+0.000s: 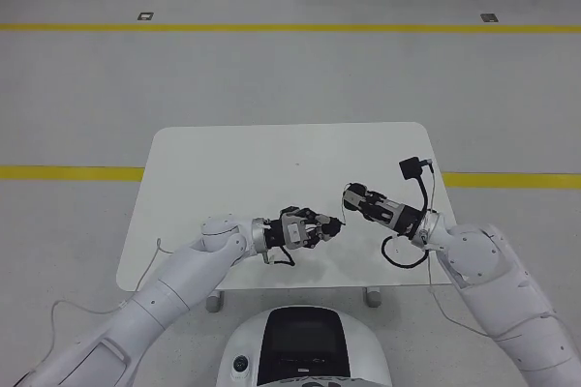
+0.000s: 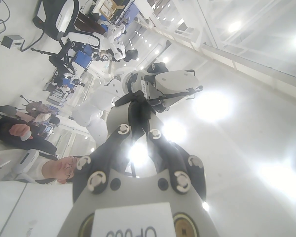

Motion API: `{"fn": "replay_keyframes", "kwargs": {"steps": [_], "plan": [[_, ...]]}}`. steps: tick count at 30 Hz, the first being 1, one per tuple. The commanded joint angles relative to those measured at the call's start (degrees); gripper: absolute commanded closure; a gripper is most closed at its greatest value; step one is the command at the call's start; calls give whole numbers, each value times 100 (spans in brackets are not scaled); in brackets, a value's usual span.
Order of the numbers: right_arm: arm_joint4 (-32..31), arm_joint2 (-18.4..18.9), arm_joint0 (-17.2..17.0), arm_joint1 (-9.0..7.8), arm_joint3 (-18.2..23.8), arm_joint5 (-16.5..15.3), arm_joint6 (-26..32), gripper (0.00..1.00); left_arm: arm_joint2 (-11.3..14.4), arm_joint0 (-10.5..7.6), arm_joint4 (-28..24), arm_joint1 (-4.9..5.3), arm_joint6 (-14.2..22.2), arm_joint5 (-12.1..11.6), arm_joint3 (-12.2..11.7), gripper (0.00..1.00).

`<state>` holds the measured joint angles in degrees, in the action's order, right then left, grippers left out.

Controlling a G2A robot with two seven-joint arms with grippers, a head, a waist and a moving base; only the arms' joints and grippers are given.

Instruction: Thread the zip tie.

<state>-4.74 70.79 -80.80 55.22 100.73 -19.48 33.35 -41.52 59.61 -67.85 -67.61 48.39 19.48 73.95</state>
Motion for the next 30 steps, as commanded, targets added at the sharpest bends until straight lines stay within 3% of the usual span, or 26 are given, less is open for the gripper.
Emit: {"fn": "replay_keyframes", "kwargs": {"steps": [1, 16, 30], "plan": [[0, -2, 1, -2, 0, 0, 5, 100, -4, 0, -8, -2, -4, 0, -3, 100], [-28, -31, 6, -18, 9, 0, 55, 100, -64, -3, -34, -23, -37, -4, -17, 100], [-32, -24, 8, -40, 12, 0, 86, 100, -293, 139, 0, 14, -103, -110, 71, 100]]}}
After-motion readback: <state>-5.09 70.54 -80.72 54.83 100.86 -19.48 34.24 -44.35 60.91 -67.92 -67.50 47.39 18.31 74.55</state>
